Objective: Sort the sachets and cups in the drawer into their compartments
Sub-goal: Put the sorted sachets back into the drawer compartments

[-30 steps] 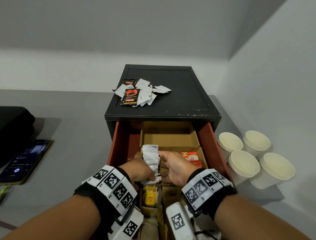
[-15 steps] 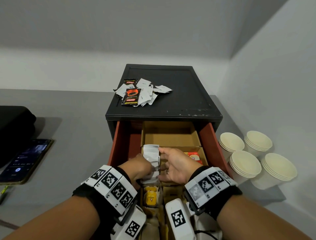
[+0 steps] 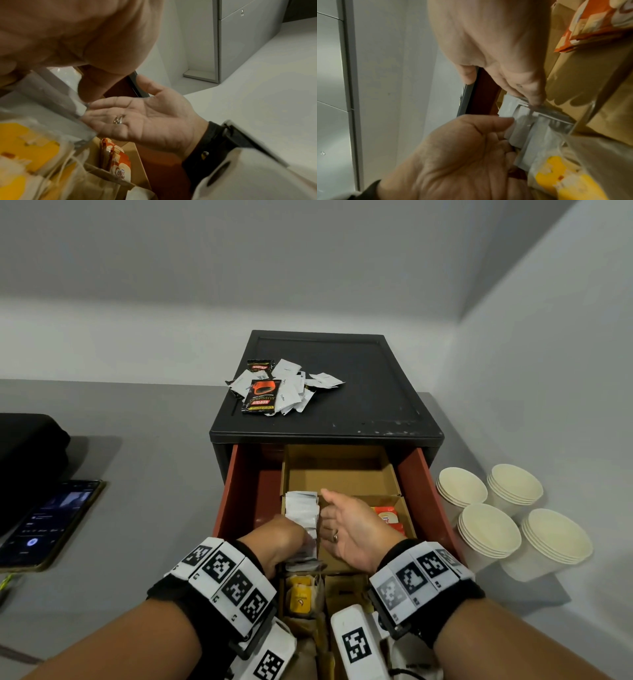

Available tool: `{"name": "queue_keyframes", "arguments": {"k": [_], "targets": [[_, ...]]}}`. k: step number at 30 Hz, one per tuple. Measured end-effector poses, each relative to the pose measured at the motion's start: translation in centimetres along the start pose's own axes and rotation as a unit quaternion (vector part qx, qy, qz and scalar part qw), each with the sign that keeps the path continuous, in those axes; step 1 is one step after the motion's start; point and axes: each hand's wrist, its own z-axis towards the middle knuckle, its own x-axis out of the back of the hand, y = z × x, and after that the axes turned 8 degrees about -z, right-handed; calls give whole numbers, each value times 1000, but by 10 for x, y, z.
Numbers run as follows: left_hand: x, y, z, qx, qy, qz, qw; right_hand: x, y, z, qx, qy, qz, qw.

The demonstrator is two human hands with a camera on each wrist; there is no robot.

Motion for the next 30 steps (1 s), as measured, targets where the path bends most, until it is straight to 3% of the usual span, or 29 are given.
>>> {"name": "queue_keyframes", "arguments": {"k": [2,7,17,30], "targets": [[-2,2,-7,-3,-1,0,1000,-1,2,0,-9,12,9,1000],[1,0,-8,-10,8,116,993,-6,3,7,-14,6,13,1000],[-4,2,-8,-36,24,145,988,-3,3,11,-9,-17,14,1000],[-6,11,-11,59,23,122,991,6,3,5,-21,-9,-33,999]]}}
